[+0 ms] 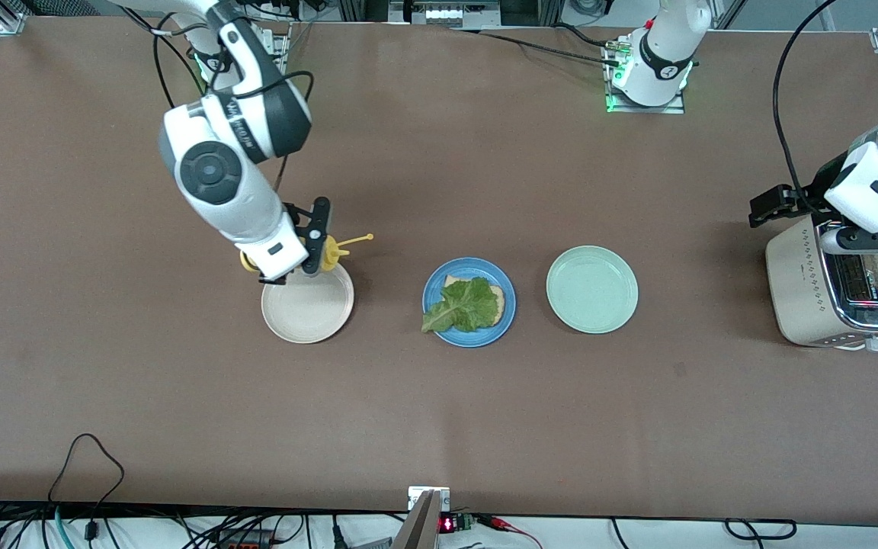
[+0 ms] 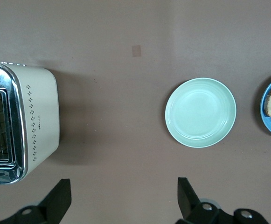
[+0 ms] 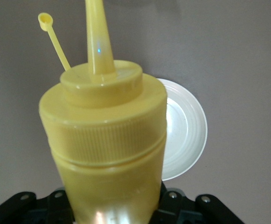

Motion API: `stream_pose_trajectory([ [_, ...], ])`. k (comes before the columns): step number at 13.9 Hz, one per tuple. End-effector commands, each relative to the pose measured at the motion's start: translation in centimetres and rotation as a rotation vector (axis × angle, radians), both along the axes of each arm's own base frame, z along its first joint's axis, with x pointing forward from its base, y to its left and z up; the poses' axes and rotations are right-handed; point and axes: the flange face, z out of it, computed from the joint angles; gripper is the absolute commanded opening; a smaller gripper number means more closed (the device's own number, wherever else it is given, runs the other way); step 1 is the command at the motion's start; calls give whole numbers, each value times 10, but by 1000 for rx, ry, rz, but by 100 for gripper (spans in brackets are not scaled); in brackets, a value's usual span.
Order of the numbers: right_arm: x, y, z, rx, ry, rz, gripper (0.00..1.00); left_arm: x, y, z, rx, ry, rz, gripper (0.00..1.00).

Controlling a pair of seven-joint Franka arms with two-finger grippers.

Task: Make sandwich in blue plate with both arms
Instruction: 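Carry the bottle over the blue plate and tilt its nozzle down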

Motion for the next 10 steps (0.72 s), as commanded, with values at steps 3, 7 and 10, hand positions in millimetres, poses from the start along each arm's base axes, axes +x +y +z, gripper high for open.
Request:
stream_pose_trajectory([
  [3, -10, 47, -25, -75, -36, -34, 0, 2, 1, 2, -23, 0, -12, 100],
  [7, -15, 96, -55, -116, -60, -39, 0, 3, 1, 3, -23, -9, -11, 100],
  [10, -7, 119, -72, -141, -89, -46, 0, 4, -3, 4, -23, -18, -17, 100],
])
